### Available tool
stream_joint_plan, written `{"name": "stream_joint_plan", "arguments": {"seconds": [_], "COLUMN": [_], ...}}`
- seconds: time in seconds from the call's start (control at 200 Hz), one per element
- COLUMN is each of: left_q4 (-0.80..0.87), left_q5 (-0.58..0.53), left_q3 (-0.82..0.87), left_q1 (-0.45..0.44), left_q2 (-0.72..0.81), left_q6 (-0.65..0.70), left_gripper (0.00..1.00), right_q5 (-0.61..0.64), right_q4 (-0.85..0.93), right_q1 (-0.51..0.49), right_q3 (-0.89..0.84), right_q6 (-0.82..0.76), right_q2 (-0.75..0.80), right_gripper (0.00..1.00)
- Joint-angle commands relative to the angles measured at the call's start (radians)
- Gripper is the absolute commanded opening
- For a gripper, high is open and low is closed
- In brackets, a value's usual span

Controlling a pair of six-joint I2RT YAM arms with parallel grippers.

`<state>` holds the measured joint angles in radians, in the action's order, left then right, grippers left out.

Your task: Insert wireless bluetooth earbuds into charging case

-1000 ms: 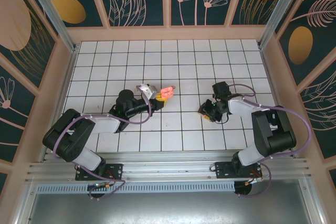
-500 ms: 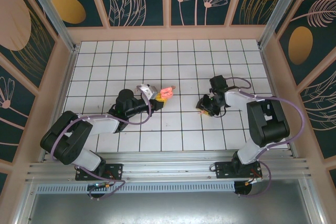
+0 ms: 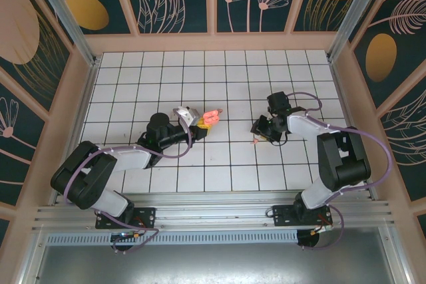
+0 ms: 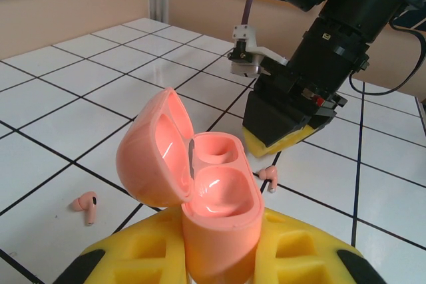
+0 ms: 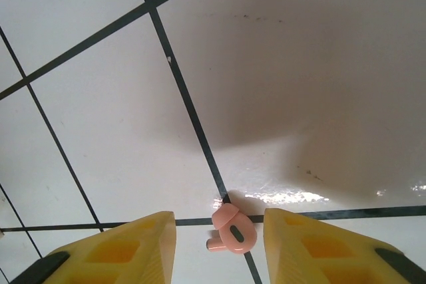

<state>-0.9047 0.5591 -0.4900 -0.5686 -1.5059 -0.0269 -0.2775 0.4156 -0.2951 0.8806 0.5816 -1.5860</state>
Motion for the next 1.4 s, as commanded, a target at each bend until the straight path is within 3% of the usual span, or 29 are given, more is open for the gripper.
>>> {"name": "stream_joint_plan", "arguments": {"seconds": [0.0,0.786,1.396], "left_q4": [0.004,0.032,0.04], "left_q5": [-0.003,-0.015,-0.016], "left_q3": [-0.025,-0.033,-0.033], "left_q1": [-0.002,-0.002,-0.002], "left_q2": [0.021,0.034,0.043], "left_q6": [0.017,0.03,0.035], "left_gripper": [0.13,0.13,0.13], "right_q5": [0.014,-0.042,0.096], "right_q4": [0.011,-0.046,0.204], "right_q1": [-0.006,-0.038,-0.041], "right_q3": [0.01,0.102,0.141], "right_q6": [-0.006,-0.048,-0.078], "right_q2": [-0.026,-0.126,-0.014], "right_gripper": [0.4,0.38,0.4]}}
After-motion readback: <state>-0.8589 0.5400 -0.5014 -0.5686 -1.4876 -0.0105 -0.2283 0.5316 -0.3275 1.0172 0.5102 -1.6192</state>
